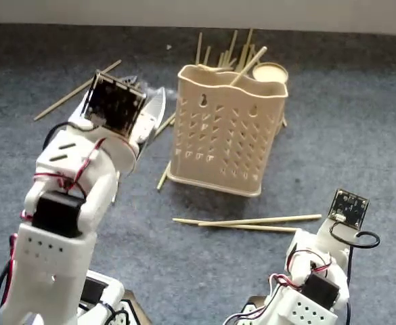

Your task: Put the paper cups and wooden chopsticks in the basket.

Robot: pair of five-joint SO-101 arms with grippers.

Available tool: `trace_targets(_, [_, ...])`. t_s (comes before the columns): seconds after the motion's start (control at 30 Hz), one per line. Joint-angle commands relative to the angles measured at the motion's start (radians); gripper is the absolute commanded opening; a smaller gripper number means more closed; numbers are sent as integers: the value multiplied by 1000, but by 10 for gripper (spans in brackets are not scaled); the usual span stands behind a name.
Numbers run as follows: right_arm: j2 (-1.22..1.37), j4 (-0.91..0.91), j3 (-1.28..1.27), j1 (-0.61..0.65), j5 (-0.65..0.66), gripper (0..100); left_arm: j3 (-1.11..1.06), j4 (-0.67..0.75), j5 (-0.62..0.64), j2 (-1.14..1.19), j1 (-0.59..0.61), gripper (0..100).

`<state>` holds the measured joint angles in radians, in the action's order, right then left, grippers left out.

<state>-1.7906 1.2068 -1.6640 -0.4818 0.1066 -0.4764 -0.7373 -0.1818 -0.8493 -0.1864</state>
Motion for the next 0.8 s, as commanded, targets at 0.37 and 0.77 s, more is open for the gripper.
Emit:
trace_targets(0.37, [-2,5,-150,2,6,56,694,-18,176,717,-77,123])
trace_targets(0.77, [-2,5,-150,2,6,56,742,-290,178,921,-189,123])
